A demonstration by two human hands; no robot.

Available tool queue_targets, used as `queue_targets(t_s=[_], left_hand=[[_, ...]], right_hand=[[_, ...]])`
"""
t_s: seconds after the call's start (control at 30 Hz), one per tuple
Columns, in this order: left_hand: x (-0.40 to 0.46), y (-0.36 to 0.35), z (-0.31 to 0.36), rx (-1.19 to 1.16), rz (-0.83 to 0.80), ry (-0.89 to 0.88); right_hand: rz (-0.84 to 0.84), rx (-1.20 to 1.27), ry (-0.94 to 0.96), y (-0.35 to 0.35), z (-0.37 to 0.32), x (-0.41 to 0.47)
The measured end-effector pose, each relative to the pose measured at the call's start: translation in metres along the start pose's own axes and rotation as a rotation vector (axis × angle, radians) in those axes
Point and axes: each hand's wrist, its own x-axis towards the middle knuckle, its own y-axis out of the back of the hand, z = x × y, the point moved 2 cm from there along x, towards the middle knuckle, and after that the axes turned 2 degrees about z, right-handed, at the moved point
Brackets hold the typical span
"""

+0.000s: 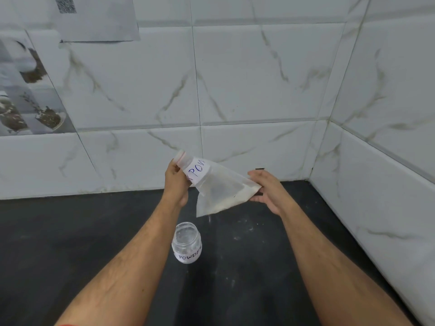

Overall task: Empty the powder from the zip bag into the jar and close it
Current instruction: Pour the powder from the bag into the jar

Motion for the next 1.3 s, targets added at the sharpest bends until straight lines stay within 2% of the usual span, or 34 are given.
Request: queue_targets(t_s=[0.13, 0.23, 0.4, 0.53, 0.63, 0.73, 0.83, 0.9, 1.03, 1.1, 1.2, 1.3], left_hand=[[0.0, -0.004, -0.001, -0.106, 0.0, 0.055], [0.002, -0.004, -0.002, -0.083, 0.004, 0.089], [-0.004, 0.004, 0.003, -0.033, 0.002, 0.012], [-0.012, 0.025, 0.004, 0.184, -0.021, -0.069], [-0.016, 0.039, -0.001, 0.306, -0.034, -0.075], [-0.018, 0.044, -0.006, 0.346, -0.07, -0.1], [-0.021, 0.044, -0.008, 0.322, -0.087, -0.101], [-0.022, 0.042, -0.01, 0.299, -0.09, -0.101], [-0.02, 0.045, -0.012, 0.282, -0.071, -0.113], [-0.017, 0.047, -0.015, 0.307, -0.06, -0.114], [-0.016, 0.047, -0.019, 0.326, -0.044, -0.117], [-0.016, 0.046, -0.02, 0.315, -0.027, -0.132]], right_hand=[[-0.097, -0.4, 0.037, -0.009, 0.001, -0.004], [-0.024, -0.516, 0.076, -0.017, 0.004, -0.006], [0.117, -0.467, 0.067, -0.01, 0.009, -0.005], [0.194, -0.205, 0.089, 0.002, -0.01, -0.004], [0.158, -0.294, 0.175, -0.002, -0.027, -0.004], [0.219, -0.297, 0.234, -0.002, -0.035, 0.0], [0.182, -0.346, 0.239, -0.006, -0.034, 0.001], [0.227, -0.3, 0.25, -0.004, -0.034, 0.002], [0.113, -0.277, 0.157, -0.003, -0.033, 0.001], [0.164, -0.271, 0.17, 0.001, -0.035, 0.001], [0.097, -0.472, 0.157, -0.002, -0.034, 0.001], [0.188, -0.529, 0.213, -0.002, -0.034, 0.002]])
